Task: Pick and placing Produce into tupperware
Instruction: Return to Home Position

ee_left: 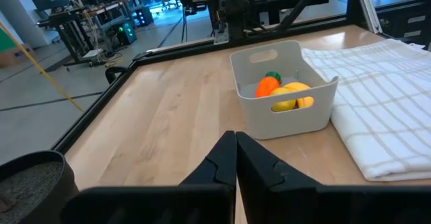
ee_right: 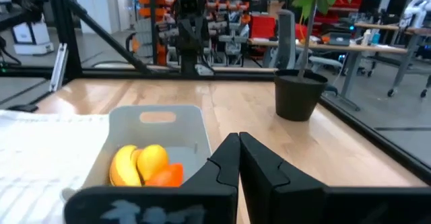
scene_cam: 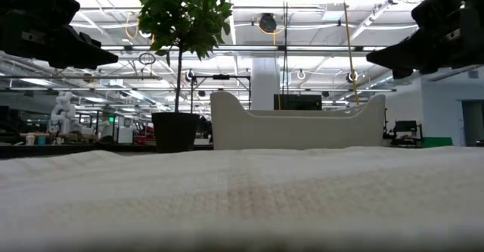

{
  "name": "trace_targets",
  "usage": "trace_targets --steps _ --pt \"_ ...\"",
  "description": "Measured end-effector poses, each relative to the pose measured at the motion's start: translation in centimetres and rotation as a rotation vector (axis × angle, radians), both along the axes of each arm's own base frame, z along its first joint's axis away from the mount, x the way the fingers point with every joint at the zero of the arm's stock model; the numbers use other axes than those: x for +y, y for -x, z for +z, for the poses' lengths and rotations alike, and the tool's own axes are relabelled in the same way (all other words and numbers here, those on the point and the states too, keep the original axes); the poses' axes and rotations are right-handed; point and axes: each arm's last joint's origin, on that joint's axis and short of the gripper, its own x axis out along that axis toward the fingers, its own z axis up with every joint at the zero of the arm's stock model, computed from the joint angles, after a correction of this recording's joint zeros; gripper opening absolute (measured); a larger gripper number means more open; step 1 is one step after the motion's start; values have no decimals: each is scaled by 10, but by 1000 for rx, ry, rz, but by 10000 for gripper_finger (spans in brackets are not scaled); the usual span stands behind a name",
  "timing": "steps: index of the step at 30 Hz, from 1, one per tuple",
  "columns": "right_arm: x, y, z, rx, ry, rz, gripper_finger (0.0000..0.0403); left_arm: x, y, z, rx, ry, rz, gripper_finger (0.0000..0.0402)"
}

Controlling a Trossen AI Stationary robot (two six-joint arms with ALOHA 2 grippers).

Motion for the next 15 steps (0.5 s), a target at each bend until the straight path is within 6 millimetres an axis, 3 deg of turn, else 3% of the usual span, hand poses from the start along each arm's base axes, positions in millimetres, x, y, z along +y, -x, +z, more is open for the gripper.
trace_targets --steps 15 --pt "-3 -23 -1 -6 0 -31 0 0 0 1 -6 -6 -1 3"
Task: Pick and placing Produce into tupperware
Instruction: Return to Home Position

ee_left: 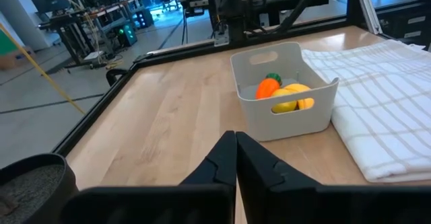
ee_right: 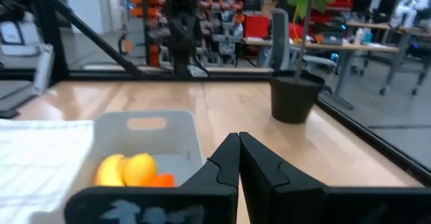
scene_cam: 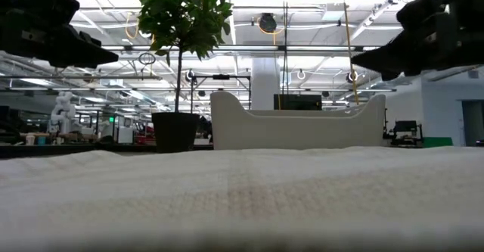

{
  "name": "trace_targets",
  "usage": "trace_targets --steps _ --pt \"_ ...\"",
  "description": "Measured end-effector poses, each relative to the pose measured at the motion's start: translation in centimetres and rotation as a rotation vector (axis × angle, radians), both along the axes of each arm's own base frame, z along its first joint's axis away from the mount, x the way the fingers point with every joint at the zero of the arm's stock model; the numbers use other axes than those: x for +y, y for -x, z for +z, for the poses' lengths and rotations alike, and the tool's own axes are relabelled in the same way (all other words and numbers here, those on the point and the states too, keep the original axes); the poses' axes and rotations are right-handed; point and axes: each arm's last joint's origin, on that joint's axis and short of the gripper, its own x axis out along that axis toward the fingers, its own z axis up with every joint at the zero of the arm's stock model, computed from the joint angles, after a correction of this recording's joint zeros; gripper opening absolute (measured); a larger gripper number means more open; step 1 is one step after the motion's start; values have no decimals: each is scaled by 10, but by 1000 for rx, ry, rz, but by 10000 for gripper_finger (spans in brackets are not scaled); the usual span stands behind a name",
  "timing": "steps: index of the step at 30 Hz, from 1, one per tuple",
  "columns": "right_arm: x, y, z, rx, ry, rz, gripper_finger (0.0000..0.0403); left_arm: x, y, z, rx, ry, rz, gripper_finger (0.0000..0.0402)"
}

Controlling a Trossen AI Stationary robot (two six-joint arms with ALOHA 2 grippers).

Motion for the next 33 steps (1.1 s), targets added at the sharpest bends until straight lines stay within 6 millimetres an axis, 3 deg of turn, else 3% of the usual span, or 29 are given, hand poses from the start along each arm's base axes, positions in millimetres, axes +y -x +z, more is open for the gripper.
trace_targets --steps 9,17,22,33 --pt "-12 -16 -17 167 -41 -68 0 0 0 1 -11 0 0 27" --pt "-17 -38 -23 291 -68 -45 0 0 0 1 -10 -12 -2 13" --pt "-21 -51 -25 310 -79 -58 0 0 0 1 -10 -12 -2 2" --pt "-23 -66 -35 388 -86 32 0 0 0 1 -9 -12 -2 24"
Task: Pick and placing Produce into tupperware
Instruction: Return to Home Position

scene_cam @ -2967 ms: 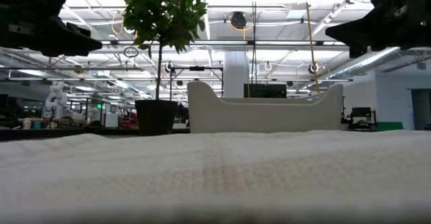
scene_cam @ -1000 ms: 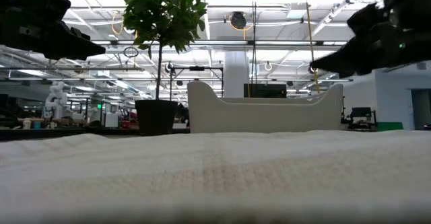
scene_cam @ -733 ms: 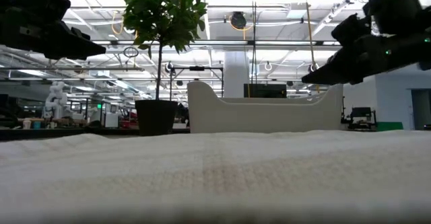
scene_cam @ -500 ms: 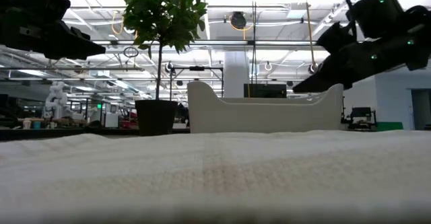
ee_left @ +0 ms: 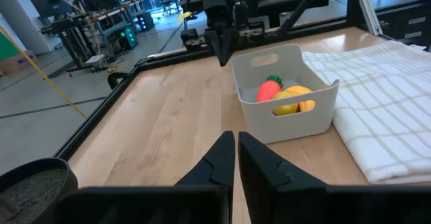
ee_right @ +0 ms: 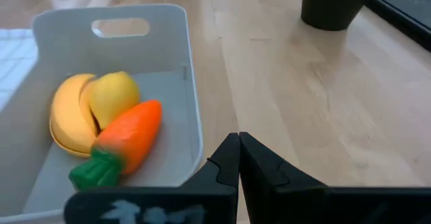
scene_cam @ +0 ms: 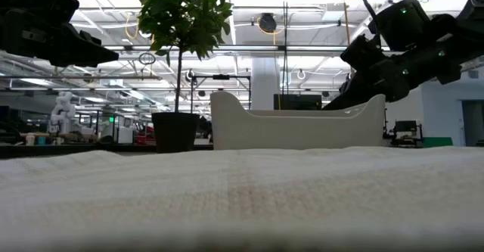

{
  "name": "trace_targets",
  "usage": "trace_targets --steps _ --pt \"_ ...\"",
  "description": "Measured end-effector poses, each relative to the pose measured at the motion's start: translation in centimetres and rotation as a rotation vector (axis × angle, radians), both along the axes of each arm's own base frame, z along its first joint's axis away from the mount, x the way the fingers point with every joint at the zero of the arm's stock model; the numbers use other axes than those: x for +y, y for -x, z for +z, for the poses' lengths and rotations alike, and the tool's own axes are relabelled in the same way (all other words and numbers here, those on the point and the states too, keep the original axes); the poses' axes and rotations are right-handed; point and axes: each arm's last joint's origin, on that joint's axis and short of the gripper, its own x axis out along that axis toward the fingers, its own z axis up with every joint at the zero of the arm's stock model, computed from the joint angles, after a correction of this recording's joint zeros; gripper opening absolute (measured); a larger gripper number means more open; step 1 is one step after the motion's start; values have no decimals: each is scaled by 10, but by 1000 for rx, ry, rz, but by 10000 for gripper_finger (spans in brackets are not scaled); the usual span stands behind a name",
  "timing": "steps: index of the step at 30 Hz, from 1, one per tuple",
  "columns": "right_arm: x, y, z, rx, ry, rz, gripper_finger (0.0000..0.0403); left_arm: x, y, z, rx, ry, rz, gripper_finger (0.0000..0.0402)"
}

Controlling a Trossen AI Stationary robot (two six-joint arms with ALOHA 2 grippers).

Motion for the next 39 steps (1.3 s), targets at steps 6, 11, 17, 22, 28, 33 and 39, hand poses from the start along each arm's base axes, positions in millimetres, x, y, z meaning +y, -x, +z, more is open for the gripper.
trace_targets --steps 6,11,17,22,28,33,39 --pt "0 0 -2 14 -1 2 0 0 0 0 0 0 0 7" --pt "2 -1 -2 11 -29 72 0 0 0 0 0 0 0 6" --pt "2 -1 -2 12 -33 76 0 0 0 0 0 0 -1 24" --pt "2 0 -3 20 -36 76 0 0 0 0 0 0 0 26" --pt "3 1 -5 43 -41 75 0 0 0 0 0 1 0 26" --pt "3 1 -5 44 -41 75 0 0 0 0 0 2 0 26" --pt "3 1 -5 43 -47 97 0 0 0 0 0 2 0 26"
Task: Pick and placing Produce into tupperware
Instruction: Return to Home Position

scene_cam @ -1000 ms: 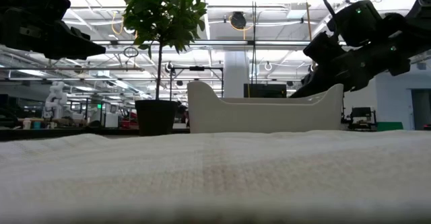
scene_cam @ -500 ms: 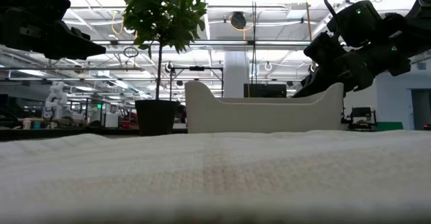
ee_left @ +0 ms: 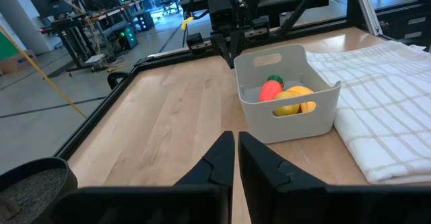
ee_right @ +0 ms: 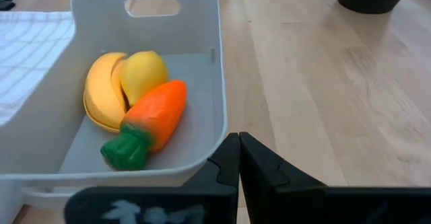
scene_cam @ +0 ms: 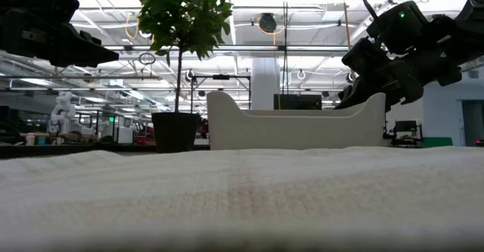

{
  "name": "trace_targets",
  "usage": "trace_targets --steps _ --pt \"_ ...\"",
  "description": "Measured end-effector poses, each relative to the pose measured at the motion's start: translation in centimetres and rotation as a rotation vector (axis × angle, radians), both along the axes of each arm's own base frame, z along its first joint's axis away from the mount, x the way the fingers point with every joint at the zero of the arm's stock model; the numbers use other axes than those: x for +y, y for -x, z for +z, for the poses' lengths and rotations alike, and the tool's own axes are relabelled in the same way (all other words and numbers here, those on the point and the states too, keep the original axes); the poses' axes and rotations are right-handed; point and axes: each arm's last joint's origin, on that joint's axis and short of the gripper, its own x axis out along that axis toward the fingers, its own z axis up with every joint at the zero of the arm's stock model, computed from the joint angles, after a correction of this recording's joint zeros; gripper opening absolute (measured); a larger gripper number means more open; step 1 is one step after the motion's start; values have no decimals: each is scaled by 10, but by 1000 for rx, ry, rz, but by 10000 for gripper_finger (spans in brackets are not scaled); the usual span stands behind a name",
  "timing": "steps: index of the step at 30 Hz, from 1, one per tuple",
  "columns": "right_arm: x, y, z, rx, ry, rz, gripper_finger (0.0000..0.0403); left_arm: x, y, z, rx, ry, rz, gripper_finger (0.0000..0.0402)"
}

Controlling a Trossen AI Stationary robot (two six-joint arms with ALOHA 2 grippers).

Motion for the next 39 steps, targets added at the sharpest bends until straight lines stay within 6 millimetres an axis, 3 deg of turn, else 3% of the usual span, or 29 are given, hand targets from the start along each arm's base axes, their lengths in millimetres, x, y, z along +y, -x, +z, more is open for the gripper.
trace_targets --steps 28,39 --pt "-3 0 2 -16 10 -21 0 0 0 0 0 -1 -1 26" --pt "-3 7 30 -164 32 -49 0 0 0 2 -19 -41 -7 23"
